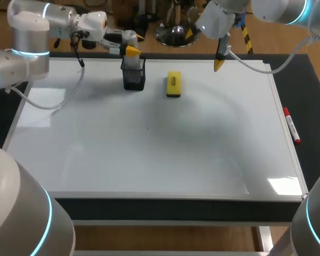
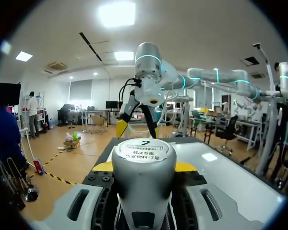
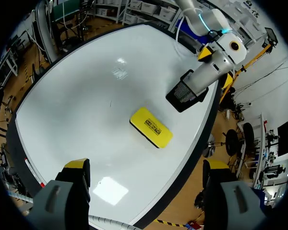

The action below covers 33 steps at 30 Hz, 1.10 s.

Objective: Pick up the inspection probe, press it on each red-marked spot on the whiteboard one by one, put down the probe, pick up the eraser, and wipe off all the red marks.

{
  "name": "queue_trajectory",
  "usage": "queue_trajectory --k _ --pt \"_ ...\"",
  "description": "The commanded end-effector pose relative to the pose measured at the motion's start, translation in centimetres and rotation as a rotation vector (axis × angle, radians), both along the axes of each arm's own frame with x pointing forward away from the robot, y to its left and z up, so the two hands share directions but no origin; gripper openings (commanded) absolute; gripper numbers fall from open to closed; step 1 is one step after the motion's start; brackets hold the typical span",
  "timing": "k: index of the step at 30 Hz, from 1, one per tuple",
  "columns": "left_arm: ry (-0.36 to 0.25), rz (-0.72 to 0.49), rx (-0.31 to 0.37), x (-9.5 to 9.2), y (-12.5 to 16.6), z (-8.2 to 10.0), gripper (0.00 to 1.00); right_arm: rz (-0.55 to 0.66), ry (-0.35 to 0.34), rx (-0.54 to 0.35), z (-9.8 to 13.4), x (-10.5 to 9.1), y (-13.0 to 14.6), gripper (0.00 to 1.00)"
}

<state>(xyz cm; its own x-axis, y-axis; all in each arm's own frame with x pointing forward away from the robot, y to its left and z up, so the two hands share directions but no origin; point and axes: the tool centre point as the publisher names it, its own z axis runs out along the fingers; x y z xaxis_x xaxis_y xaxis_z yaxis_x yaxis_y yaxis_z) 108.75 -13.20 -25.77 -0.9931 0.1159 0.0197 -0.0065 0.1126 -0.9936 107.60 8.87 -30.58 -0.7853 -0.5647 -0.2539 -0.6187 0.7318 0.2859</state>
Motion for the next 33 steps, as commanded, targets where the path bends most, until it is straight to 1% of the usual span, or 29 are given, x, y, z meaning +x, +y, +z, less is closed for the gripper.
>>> queue_trajectory --k 1,14,15,16,18,20,21,22,23,24,33 --pt "0.002 -0.002 -0.002 0.2 -0.2 -0.4 0.00 0.001 0.000 -0.005 0.1 0.0 0.0 1.00" --pt "0.012 0.018 -0.010 0.3 0.0 -1.0 0.00 0.001 0.000 -0.005 0.1 0.0 0.0 1.00" --pt "0.013 0.021 -0.011 0.3 0.1 -1.1 0.11 0.001 0.000 -0.005 0.1 0.0 0.0 1.00" --pt "0.013 0.021 -0.012 0.4 0.1 -1.1 0.26 0.001 0.000 -0.005 0.1 0.0 0.0 1.00" --pt "0.009 0.018 -0.014 0.3 0.0 -1.0 0.41 0.001 0.000 -0.005 0.1 0.0 0.0 1.00" --pt "0.006 0.018 -0.015 0.3 0.0 -0.9 0.42 0.001 0.000 -0.005 0.1 0.0 0.0 1.00" --pt "0.005 0.018 -0.016 0.2 0.0 -0.9 0.45 0.001 0.000 -0.005 0.1 0.0 0.0 1.00" --pt "0.004 0.018 -0.016 0.2 0.0 -0.9 0.53 0.001 0.000 -0.005 0.1 0.0 0.0 1.00" --pt "0.002 0.017 -0.016 0.2 0.0 -0.8 0.84 0.001 0.000 -0.005 0.1 0.0 0.0 1.00" --pt "0.000 0.017 -0.016 0.1 0.0 -0.8 1.00 0.001 0.000 -0.005 0.1 0.0 0.0 1.00" --pt "-0.024 0.047 -0.001 -0.1 1.0 0.1 1.00 0.001 0.000 -0.005 0.1 0.0 0.0 1.00"
